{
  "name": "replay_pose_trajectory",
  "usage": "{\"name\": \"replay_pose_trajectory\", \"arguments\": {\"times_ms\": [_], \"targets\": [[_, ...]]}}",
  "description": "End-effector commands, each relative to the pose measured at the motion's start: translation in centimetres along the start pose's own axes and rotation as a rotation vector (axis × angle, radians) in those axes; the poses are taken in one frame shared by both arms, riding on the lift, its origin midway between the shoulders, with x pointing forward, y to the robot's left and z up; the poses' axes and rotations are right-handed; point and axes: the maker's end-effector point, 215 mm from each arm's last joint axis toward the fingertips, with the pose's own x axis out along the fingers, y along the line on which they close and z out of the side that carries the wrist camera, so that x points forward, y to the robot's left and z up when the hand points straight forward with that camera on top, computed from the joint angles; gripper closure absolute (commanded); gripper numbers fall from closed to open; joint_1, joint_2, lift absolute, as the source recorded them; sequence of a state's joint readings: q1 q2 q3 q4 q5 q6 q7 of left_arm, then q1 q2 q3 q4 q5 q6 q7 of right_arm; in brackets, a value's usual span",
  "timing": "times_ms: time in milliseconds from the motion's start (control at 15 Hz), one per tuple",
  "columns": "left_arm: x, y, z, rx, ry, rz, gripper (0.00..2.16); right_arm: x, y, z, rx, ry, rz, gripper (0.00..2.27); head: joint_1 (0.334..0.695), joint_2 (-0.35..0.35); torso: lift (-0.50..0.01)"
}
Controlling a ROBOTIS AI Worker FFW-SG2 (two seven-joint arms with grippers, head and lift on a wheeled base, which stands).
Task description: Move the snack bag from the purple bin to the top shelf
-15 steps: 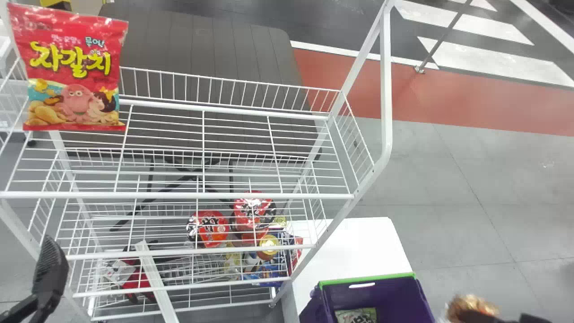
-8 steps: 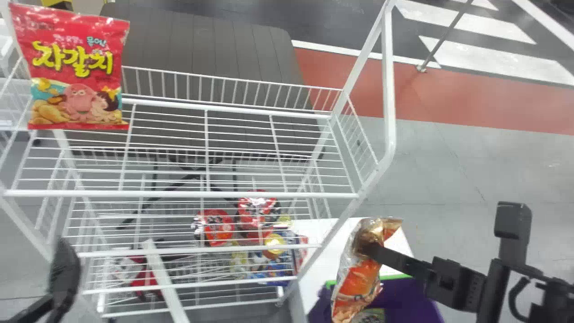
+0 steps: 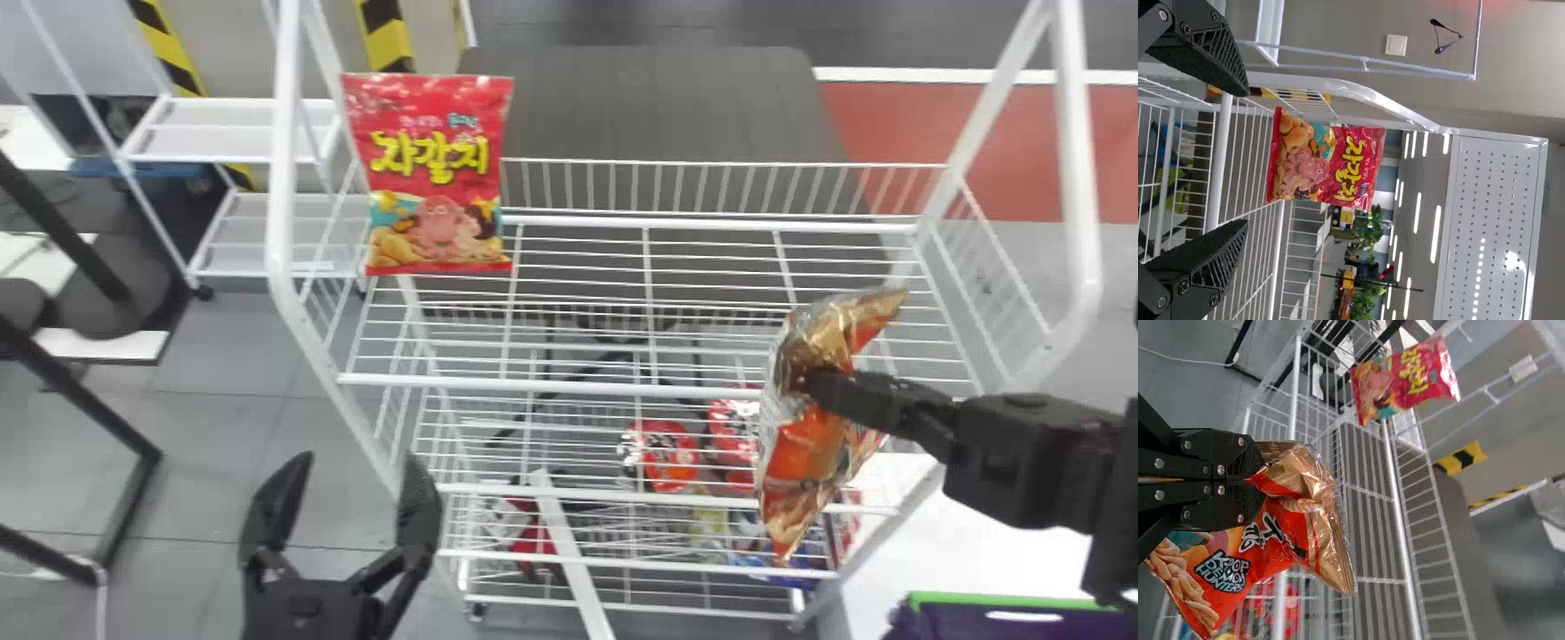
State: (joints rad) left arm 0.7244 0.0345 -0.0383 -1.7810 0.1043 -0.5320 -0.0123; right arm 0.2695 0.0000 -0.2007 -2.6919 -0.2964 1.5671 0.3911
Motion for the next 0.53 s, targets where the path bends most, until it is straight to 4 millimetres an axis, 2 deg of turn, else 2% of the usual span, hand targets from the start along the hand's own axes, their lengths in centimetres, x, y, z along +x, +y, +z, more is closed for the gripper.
{"name": "replay_pose_trajectory", "arguments": {"times_ms": [0,133,200,333,467], "targets": [[0.1,0.1,0.1,0.002,-0.003,0.001,0.14,2.9,3.9,-0.7,-0.049,0.046,0.053,2.25,0.695,0.106,-0.001],[0.1,0.2,-0.1,0.002,-0.001,-0.001,0.14,6.1,6.0,-4.2,-0.077,0.148,0.062,2.25,0.695,0.155,-0.001],[0.2,0.2,-0.1,0.000,-0.001,0.000,0.14,7.5,6.5,-4.4,-0.106,0.155,0.053,2.25,0.695,0.205,-0.001],[0.3,0.3,-0.1,0.003,-0.001,-0.001,0.14,10.0,7.4,-2.7,-0.156,0.111,0.055,2.25,0.695,0.252,-0.001],[0.2,0.8,-0.1,0.006,-0.001,0.007,0.14,11.0,7.9,-1.1,-0.186,0.082,0.056,2.25,0.695,0.276,-0.001]]}}
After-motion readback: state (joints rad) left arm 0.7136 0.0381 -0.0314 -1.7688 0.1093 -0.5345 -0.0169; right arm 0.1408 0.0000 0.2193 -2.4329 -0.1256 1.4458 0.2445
